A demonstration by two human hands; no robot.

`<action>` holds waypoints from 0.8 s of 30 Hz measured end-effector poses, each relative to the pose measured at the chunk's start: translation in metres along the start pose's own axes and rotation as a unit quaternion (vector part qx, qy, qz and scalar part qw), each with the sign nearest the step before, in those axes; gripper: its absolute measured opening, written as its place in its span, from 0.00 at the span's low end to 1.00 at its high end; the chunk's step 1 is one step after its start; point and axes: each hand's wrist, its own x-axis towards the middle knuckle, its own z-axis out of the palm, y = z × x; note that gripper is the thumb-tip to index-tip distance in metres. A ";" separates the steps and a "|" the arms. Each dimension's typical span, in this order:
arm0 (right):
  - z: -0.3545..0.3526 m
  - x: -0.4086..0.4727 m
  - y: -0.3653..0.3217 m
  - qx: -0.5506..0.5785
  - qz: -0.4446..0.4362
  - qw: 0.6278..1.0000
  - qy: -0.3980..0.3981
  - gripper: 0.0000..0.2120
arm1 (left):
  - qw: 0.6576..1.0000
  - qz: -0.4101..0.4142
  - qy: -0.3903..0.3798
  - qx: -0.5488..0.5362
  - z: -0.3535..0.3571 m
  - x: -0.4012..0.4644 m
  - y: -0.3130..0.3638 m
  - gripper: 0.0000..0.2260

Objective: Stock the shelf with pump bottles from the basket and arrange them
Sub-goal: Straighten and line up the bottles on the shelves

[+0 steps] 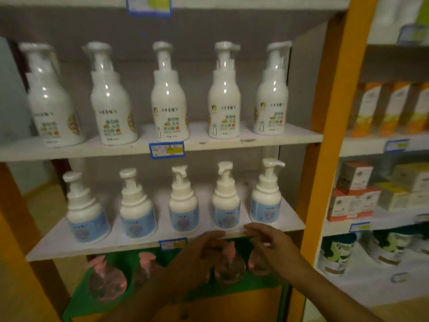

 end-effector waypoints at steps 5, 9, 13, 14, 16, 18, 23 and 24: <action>-0.047 0.007 -0.074 -0.035 -0.078 0.995 0.043 0.14 | 0.993 0.113 0.014 0.027 -0.015 0.002 0.078 0.12; -0.084 0.012 -0.129 -0.034 -0.129 0.988 0.074 0.14 | 0.984 0.170 0.030 0.039 -0.017 0.000 0.144 0.13; -0.110 0.019 -0.160 -0.001 -0.154 0.983 0.100 0.12 | 0.967 0.235 0.057 0.077 -0.023 0.004 0.197 0.13; -0.116 0.020 -0.165 -0.001 -0.156 0.982 0.104 0.12 | 0.964 0.247 0.056 0.081 -0.025 0.005 0.210 0.13; -0.128 0.026 -0.176 -0.006 -0.170 0.979 0.114 0.11 | 0.959 0.269 0.062 0.069 -0.027 0.011 0.237 0.13; -0.142 0.032 -0.187 0.014 -0.179 0.975 0.131 0.07 | 0.957 0.277 0.081 0.025 -0.025 0.018 0.258 0.14; -0.155 0.054 -0.186 0.081 -0.152 0.969 0.179 0.16 | 0.966 0.238 0.090 0.047 -0.002 0.047 0.257 0.23; -0.153 0.057 -0.181 0.074 -0.140 0.972 0.173 0.19 | 0.969 0.227 0.085 0.057 0.001 0.053 0.252 0.26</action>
